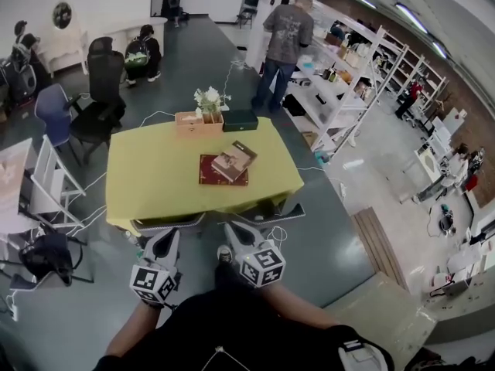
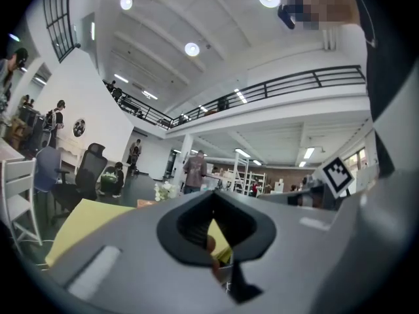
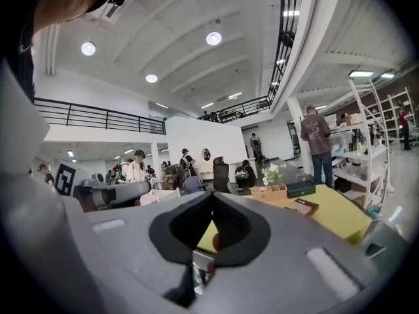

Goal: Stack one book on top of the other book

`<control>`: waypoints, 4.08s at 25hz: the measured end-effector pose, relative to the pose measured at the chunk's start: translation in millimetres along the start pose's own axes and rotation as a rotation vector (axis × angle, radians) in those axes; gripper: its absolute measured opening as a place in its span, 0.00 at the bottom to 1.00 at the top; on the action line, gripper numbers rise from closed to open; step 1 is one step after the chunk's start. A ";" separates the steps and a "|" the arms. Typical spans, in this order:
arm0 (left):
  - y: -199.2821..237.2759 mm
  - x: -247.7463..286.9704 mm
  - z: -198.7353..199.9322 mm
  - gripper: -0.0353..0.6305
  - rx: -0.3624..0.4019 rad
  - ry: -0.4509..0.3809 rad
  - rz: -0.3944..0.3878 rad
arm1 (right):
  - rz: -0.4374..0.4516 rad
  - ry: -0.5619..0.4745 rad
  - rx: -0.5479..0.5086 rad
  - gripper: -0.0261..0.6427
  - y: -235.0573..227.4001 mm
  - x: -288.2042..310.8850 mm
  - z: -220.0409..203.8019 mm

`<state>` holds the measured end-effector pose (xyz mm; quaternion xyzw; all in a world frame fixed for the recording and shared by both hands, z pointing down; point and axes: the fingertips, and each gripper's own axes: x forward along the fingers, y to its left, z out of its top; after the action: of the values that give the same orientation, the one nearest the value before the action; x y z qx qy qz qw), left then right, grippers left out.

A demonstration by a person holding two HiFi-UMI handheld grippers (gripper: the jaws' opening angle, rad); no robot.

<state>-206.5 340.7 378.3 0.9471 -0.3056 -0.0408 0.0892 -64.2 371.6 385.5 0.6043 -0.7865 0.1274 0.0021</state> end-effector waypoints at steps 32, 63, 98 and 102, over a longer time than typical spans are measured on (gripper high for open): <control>115.2 347.9 0.0 0.06 0.001 0.082 0.151 | 0.055 0.032 0.076 0.04 -309.6 235.6 75.2; 197.8 414.2 -20.5 0.06 -0.059 0.145 0.149 | -0.121 0.027 0.104 0.04 -382.3 295.8 74.6; 178.9 474.4 -329.3 0.54 -0.442 0.736 0.058 | -0.021 0.532 0.158 0.62 -540.8 367.9 -167.1; 167.8 479.2 -358.6 0.54 -0.549 0.785 0.082 | 0.049 0.607 0.125 0.70 -566.7 383.4 -183.7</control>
<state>132.9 -22.4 751.7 0.8195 -0.2640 0.2443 0.4461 343.8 -89.7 735.7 0.5186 -0.7549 0.3503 0.1963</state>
